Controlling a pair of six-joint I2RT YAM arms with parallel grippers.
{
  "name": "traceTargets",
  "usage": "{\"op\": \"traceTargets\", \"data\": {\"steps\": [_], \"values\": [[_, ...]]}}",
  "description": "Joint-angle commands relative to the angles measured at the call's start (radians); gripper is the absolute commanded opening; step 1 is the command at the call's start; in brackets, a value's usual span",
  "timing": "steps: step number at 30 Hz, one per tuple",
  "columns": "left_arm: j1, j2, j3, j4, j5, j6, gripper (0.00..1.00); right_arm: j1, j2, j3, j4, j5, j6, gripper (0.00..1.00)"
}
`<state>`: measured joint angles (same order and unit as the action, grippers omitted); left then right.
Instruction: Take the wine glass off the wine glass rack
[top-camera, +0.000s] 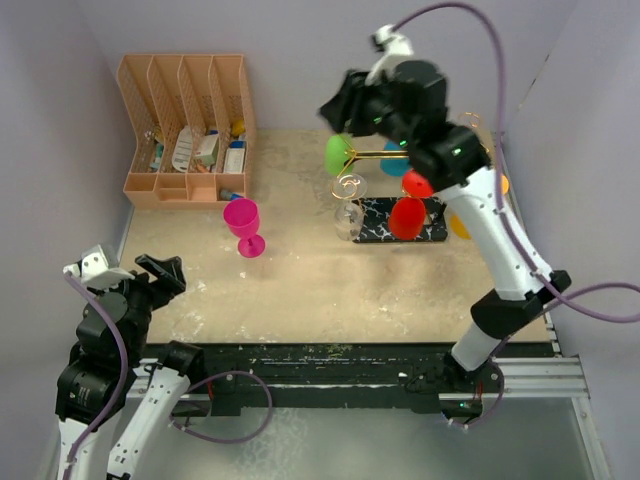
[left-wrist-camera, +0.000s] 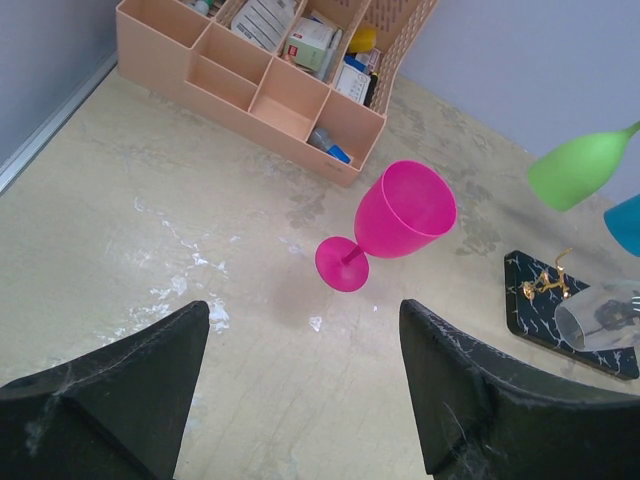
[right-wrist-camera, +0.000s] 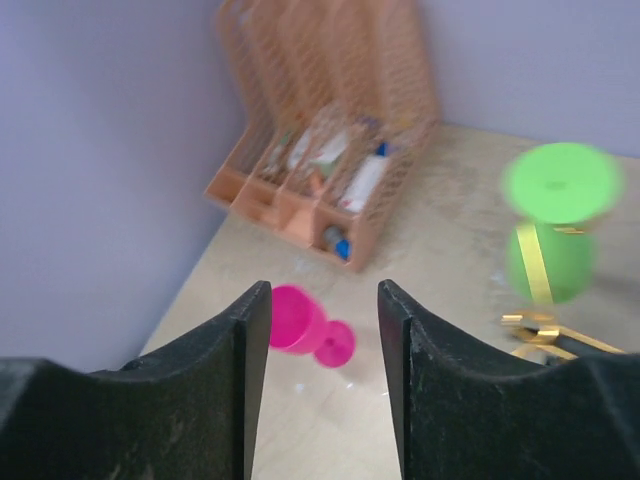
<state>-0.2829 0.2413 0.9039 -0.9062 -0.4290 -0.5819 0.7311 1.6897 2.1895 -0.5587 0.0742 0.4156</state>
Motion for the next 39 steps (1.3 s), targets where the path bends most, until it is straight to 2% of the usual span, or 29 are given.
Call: {"op": "traceTargets", "data": {"steps": [1,6,10,13,20,30,35,39], "values": [[-0.001,-0.008,-0.002,0.027,-0.02,-0.001,0.8,-0.249,-0.086,-0.059,0.013,-0.179,0.124,0.48],[-0.002,-0.007,-0.002,0.027,-0.022,-0.002,0.79,-0.459,-0.235,-0.208,0.018,-0.152,0.179,0.48],[-0.001,-0.001,-0.002,0.026,-0.021,-0.002,0.79,-0.667,-0.401,-0.397,0.057,-0.168,0.259,0.49],[-0.001,0.001,-0.002,0.026,-0.021,-0.002,0.79,-0.74,-0.499,-0.497,0.036,-0.135,0.284,0.5],[-0.002,-0.001,-0.002,0.026,-0.022,-0.004,0.79,-0.763,-0.651,-0.609,-0.093,0.033,0.317,0.54],[-0.001,-0.01,-0.005,0.029,-0.017,-0.003,0.78,-0.782,-0.77,-0.759,-0.142,-0.018,0.392,0.53],[-0.002,-0.005,-0.007,0.03,-0.017,-0.002,0.78,-0.782,-0.782,-0.753,-0.115,-0.036,0.364,0.53],[-0.001,0.004,-0.005,0.031,-0.013,-0.001,0.78,-0.782,-0.695,-0.619,-0.081,-0.03,0.272,0.52]]}}
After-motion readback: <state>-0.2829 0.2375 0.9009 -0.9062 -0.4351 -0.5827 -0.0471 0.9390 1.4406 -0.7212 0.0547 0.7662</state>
